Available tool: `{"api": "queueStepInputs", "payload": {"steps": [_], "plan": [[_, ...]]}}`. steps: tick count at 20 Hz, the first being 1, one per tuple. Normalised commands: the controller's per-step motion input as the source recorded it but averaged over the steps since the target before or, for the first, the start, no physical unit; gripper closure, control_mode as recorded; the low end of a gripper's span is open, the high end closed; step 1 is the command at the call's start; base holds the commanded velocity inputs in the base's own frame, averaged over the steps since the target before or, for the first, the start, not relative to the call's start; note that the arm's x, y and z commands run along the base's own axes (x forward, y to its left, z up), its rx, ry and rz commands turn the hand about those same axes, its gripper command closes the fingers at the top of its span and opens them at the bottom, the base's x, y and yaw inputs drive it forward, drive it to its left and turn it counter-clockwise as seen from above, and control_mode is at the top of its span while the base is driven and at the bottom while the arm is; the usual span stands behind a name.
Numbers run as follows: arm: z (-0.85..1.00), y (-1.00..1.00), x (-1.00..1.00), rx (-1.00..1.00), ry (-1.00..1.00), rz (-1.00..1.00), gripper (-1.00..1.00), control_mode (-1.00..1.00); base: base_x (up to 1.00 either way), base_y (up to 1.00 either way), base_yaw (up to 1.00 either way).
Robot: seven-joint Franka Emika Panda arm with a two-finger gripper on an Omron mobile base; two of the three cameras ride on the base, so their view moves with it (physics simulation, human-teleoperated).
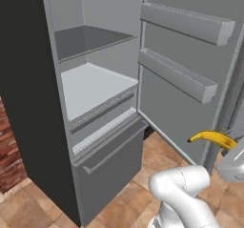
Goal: Retrieve the pear and banana from the fridge and place them into the bowl on the dining table.
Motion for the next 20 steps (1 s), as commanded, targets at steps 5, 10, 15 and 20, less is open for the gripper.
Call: {"api": "queueStepInputs", "payload": {"steps": [5,10,15,20], "plan": [[0.00,0.00,0.00,0.00,0.00,0.00,1.00,1.00,-1.00,0.00,-0.18],[0.00,0.00,0.00,0.00,0.00,0.00,1.00,1.00,-1.00,0.00,-0.22],[0.00,0.00,0.00,0.00,0.00,0.00,1.00,1.00,-1.00,0.00,-0.18],[0.00,0.00,0.00,0.00,0.00,0.00,1.00,1.00,-1.00,0.00,-0.17]]}}
